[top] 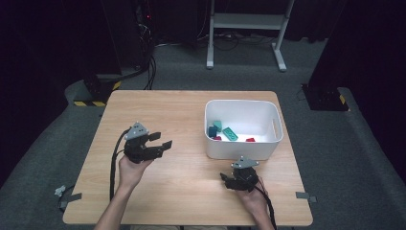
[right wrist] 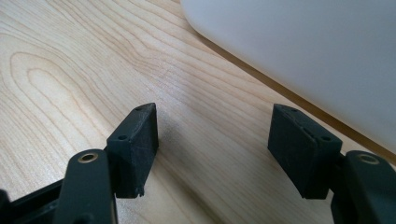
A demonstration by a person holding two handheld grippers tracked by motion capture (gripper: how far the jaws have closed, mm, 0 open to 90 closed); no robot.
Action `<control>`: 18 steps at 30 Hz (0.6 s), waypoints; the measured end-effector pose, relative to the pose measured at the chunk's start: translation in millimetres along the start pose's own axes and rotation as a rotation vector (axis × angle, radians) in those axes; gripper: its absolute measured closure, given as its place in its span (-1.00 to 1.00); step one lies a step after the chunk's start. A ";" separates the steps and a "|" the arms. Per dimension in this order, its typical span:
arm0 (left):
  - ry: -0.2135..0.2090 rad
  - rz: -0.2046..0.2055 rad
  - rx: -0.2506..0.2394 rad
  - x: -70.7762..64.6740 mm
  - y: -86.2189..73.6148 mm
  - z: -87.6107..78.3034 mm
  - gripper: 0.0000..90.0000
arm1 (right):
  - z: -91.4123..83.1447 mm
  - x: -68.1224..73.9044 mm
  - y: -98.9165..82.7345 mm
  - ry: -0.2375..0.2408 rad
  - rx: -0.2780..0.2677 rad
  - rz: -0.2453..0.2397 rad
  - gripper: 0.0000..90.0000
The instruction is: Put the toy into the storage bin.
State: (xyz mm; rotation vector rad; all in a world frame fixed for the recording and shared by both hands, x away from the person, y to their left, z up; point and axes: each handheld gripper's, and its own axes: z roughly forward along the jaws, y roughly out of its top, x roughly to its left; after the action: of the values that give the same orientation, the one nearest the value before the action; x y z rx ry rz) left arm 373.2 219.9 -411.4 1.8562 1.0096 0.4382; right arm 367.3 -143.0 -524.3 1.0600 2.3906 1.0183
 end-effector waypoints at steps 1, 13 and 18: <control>0.013 0.000 0.007 -0.1 -6.9 -1.0 -0.16 | 0.0 -0.1 0.0 0.000 0.000 -0.001 -0.26; 0.113 -0.048 0.064 8.2 -67.6 -0.9 -0.19 | 0.0 0.0 0.0 0.000 0.000 0.000 -0.26; 0.160 -0.032 0.101 10.4 -83.6 4.5 -0.19 | 0.1 -0.3 0.1 -0.001 0.000 -0.002 -0.27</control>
State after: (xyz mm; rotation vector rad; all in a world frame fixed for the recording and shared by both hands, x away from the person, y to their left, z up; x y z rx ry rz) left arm 344.2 243.5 -487.0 1.9156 1.1861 0.5314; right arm 367.6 -143.1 -524.3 1.0575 2.3900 1.0169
